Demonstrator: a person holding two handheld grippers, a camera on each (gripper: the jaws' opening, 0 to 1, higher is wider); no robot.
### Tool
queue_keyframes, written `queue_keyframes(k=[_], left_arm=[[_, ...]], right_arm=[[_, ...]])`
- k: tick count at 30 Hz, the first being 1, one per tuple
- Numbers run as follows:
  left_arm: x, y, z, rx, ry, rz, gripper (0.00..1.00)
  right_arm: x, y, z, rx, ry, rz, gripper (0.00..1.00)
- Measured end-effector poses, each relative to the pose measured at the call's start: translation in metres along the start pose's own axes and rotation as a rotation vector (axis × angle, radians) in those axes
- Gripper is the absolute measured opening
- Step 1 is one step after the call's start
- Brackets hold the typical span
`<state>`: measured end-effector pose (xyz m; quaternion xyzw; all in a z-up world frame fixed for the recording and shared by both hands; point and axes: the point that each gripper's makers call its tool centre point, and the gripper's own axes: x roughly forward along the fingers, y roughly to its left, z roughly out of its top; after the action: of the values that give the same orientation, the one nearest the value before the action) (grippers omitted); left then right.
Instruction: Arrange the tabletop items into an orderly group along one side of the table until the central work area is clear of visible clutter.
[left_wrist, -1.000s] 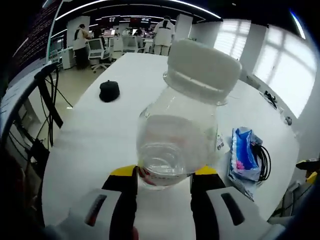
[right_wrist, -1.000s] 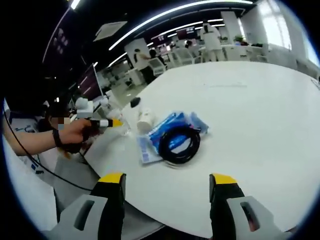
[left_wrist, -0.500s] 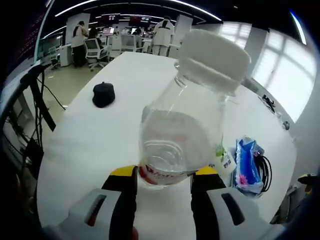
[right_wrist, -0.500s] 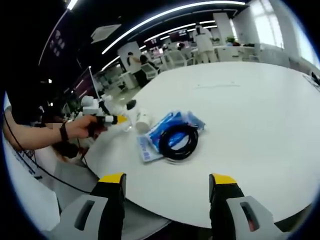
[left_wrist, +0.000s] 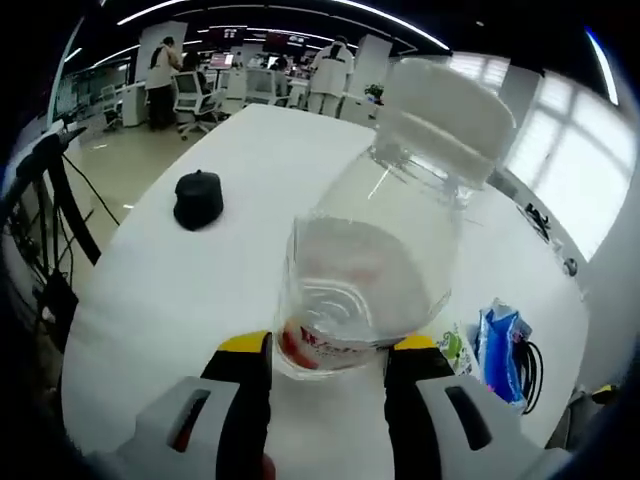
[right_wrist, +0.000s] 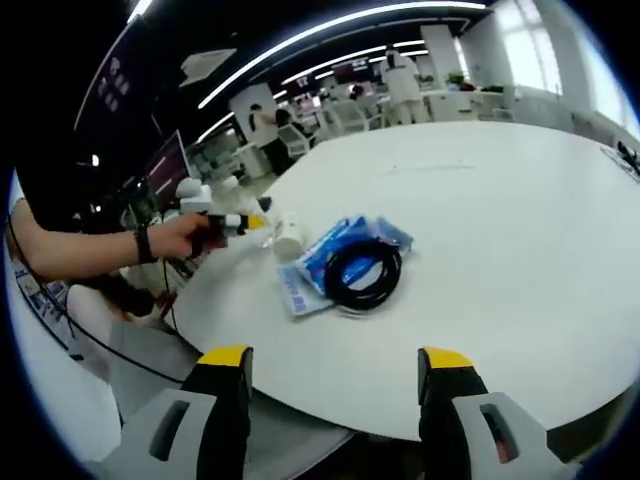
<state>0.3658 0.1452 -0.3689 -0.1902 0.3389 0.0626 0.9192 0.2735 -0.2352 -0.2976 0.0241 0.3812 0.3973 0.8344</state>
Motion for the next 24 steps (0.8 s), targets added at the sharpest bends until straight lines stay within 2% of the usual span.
queue_keyframes(k=[14, 24], left_arm=[[-0.001, -0.014, 0.014, -0.003, -0.025, -0.024, 0.44], [0.005, -0.02, 0.02, -0.021, -0.029, -0.046, 0.45]], right_arm=[[-0.003, 0.012, -0.001, -0.021, 0.019, 0.002, 0.68], [-0.007, 0.008, -0.007, -0.021, 0.037, -0.001, 0.68]])
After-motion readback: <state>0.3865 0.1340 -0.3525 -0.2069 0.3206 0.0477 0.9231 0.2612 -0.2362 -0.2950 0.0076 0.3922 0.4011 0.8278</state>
